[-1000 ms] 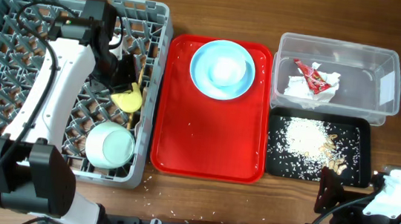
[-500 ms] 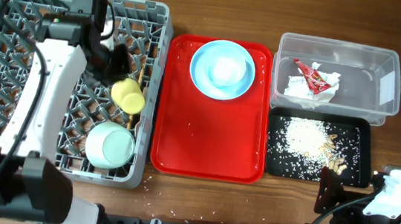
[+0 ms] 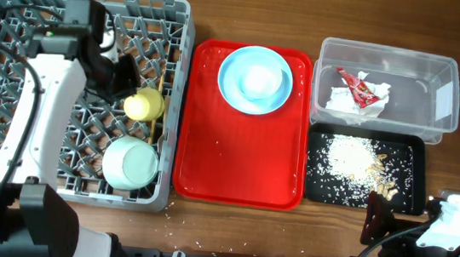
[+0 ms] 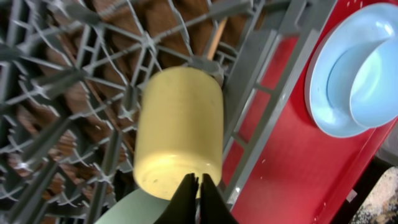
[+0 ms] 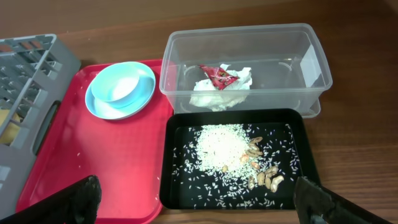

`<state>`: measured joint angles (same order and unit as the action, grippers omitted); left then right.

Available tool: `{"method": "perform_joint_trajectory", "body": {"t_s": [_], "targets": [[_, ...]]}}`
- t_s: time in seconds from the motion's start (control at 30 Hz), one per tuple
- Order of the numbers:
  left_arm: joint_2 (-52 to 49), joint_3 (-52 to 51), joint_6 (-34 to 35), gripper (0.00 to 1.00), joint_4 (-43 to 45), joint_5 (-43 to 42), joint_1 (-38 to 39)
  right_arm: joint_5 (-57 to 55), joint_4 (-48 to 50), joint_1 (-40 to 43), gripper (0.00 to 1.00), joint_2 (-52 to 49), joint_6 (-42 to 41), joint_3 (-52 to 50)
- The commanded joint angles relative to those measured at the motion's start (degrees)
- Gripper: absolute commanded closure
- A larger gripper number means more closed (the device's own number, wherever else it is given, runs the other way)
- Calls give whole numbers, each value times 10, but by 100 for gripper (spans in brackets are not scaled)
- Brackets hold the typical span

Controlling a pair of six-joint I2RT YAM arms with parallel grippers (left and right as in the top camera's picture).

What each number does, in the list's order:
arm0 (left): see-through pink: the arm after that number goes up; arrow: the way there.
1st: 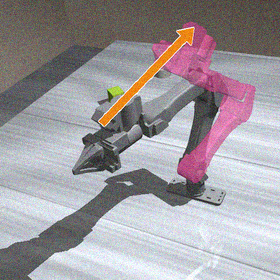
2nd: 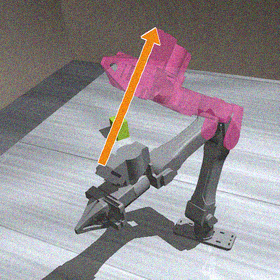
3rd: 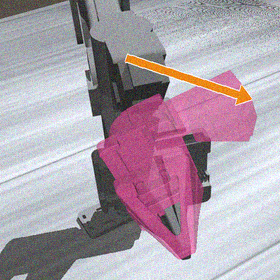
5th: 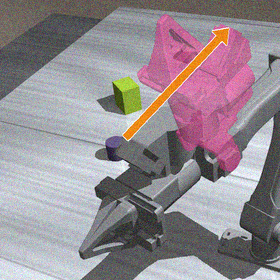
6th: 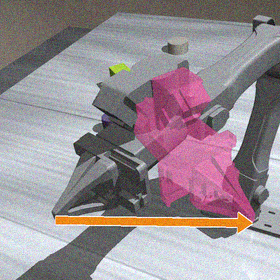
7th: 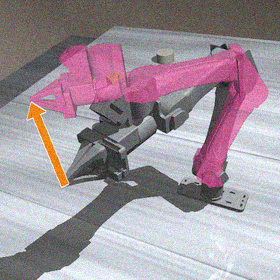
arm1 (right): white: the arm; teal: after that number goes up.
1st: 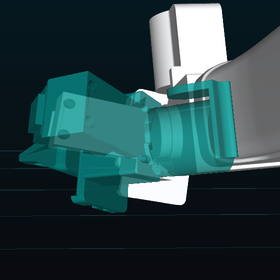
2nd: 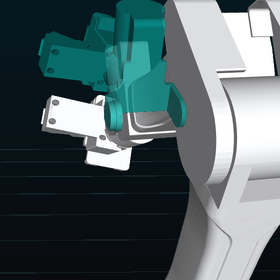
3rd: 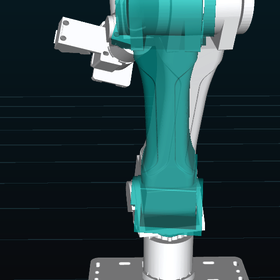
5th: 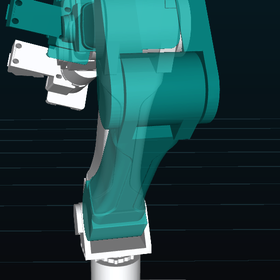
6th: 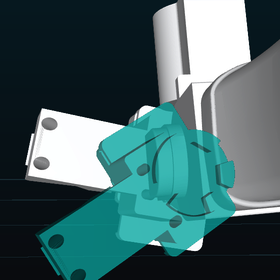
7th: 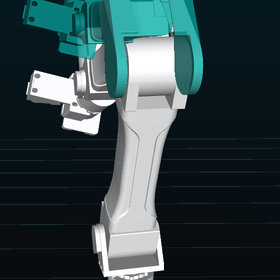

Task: Sort waste into correct bins and load items into the dishwasher rack
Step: 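Move the left gripper to the light-blue bowl on the plate, then grip the light-blue bowl rim with the left gripper and lift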

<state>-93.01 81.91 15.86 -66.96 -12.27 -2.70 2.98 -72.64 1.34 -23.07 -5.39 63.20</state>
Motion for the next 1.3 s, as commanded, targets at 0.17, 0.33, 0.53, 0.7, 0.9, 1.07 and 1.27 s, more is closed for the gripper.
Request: {"method": "perform_joint_trajectory", "body": {"t_s": [0.17, 0.33, 0.53, 0.7, 0.9, 1.07, 1.27], "targets": [[46, 43, 11, 75, 65, -85, 25, 5, 2, 2, 0, 4, -8, 1], [9, 161, 31, 80, 81, -67, 149, 5, 2, 2, 0, 4, -8, 1], [-171, 336, 19, 63, 63, 46, 316, 5, 2, 2, 0, 4, -8, 1], [-316, 335, -21, 59, 147, 67, 404, 5, 2, 2, 0, 4, -8, 1], [-381, 334, -21, 76, 151, 121, 418, 5, 2, 2, 0, 4, -8, 1], [-403, 334, -19, 78, 151, 156, 418, 5, 2, 2, 0, 4, -8, 1], [-428, 334, -19, 94, 149, 156, 417, 5, 2, 2, 0, 4, -8, 1]]}}
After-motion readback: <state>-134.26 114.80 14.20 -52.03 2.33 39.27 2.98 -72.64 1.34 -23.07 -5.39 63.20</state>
